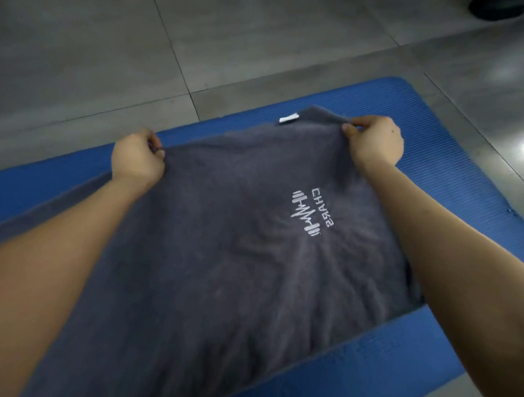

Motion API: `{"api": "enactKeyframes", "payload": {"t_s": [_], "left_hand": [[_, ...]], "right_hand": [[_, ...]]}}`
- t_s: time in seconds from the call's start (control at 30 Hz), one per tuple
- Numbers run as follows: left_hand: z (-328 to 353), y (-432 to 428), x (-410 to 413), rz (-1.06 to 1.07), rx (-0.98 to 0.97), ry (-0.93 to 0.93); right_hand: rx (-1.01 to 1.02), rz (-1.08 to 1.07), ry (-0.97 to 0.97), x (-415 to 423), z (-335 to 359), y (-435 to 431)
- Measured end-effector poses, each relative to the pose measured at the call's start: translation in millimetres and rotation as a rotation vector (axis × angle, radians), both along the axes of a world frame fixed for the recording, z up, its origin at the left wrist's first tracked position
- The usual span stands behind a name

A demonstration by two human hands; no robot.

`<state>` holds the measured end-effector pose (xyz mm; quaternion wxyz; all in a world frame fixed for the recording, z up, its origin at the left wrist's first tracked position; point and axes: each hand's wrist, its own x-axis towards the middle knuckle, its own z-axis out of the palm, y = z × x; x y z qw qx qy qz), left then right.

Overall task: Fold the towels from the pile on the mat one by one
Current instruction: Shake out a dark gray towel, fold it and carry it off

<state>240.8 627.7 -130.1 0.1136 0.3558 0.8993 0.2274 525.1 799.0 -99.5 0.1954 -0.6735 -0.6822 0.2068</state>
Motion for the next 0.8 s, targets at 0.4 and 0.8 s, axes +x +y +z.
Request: {"api": "enactKeyframes", "payload": {"t_s": [0.4,0.8], "left_hand": [[-52.2,-80.4,123.4,-0.682,-0.107,0.235],[-45.6,-137.5,226.0,-1.146,-0.396,0.284]], "right_hand": [[-0.145,-0.071,-0.504,168.6,-65.8,-131.5],[-0.033,-0.114,-0.527,223.4,-71.7,-150.4]]}}
